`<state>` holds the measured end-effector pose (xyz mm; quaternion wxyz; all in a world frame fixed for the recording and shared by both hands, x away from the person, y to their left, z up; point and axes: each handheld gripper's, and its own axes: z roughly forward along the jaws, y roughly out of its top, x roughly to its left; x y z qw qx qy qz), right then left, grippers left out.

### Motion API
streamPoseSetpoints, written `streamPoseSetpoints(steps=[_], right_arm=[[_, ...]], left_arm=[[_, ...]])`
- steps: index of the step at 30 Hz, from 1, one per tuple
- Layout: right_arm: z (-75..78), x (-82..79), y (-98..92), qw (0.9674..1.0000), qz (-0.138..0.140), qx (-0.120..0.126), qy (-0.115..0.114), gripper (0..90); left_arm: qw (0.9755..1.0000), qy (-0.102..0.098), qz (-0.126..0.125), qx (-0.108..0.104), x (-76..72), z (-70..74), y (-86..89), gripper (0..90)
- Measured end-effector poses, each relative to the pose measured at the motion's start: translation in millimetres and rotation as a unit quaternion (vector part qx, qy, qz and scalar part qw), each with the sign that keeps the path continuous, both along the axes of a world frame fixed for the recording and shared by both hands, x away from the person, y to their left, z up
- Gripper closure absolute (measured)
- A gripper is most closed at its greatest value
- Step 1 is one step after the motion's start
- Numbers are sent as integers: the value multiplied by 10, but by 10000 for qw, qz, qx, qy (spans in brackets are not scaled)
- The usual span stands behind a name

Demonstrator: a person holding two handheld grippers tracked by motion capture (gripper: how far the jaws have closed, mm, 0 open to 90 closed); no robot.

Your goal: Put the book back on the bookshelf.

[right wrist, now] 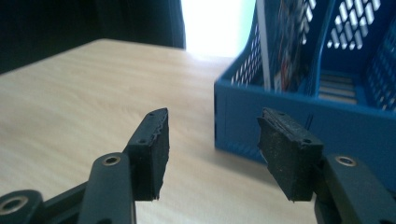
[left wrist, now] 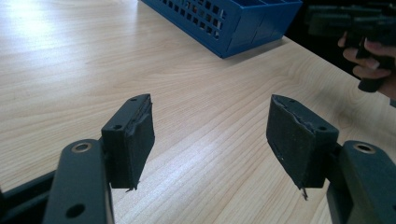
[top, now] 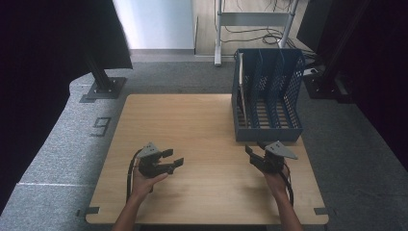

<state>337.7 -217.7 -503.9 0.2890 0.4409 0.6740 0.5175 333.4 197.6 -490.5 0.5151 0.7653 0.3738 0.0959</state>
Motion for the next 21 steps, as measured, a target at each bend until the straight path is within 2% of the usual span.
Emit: streamPoseSetpoints(steps=[7, 10, 21], right_arm=[[-164, -25, -11, 9996, 69, -126, 244, 424], [-222, -14, 11, 9990, 94, -264, 335, 421], [-273, 18, 52, 9987, 133, -294, 388, 414]], left_arm=[[9999, 51, -4, 87, 12, -33, -9, 322], [9999, 83, 8, 111, 18, -57, -12, 322], [9999, 86, 62, 56, 26, -54, 21, 322]])
